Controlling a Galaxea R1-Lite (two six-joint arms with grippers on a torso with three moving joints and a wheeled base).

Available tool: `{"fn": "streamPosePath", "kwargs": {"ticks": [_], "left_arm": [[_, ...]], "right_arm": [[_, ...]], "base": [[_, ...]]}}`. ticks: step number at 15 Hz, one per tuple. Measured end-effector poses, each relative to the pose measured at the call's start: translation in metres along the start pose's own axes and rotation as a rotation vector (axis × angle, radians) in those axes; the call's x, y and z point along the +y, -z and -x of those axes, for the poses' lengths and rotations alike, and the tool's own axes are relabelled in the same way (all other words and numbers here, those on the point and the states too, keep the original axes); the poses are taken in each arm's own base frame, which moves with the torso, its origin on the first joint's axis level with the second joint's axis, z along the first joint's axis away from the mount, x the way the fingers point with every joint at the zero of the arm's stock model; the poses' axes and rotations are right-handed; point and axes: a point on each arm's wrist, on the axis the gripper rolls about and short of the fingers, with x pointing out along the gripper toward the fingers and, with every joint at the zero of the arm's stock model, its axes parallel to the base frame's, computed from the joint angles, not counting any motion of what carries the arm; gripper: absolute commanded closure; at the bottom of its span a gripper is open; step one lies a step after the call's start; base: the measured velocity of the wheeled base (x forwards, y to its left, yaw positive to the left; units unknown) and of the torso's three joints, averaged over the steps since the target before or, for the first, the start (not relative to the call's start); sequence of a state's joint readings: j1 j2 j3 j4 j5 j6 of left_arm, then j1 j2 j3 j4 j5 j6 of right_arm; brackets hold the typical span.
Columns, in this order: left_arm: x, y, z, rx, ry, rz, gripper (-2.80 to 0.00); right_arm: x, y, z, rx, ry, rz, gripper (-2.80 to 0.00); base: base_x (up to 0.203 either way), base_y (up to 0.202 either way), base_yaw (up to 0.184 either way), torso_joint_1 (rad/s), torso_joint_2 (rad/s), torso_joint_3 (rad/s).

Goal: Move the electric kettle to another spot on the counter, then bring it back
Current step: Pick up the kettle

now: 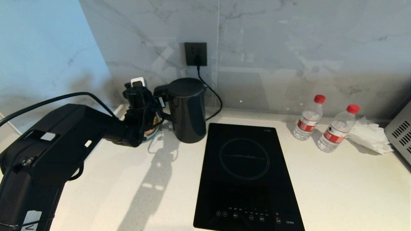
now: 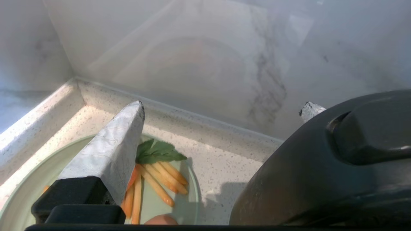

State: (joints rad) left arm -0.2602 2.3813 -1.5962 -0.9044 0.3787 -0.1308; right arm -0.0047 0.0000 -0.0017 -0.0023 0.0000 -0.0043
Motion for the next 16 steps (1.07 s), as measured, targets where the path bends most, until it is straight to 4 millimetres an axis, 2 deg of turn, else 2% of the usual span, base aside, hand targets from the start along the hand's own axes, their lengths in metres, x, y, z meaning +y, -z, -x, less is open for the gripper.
{"fn": "streamPosePath", "kwargs": {"ticks": [10, 16], "left_arm": [[-0.001, -0.003, 0.001, -0.008, -0.016, 0.000, 0.00], [-0.008, -0.017, 0.006, -0.033, -0.028, 0.013, 0.00]], "right_arm": [[0.000, 0.000, 0.000, -0.001, 0.000, 0.000, 0.00], [0.000, 0.000, 0.000, 0.000, 0.000, 0.001, 0.00]], "base": [[0.000, 0.000, 0.000, 0.000, 0.00, 0.000], [0.000, 0.000, 0.000, 0.000, 0.00, 0.000]]}}
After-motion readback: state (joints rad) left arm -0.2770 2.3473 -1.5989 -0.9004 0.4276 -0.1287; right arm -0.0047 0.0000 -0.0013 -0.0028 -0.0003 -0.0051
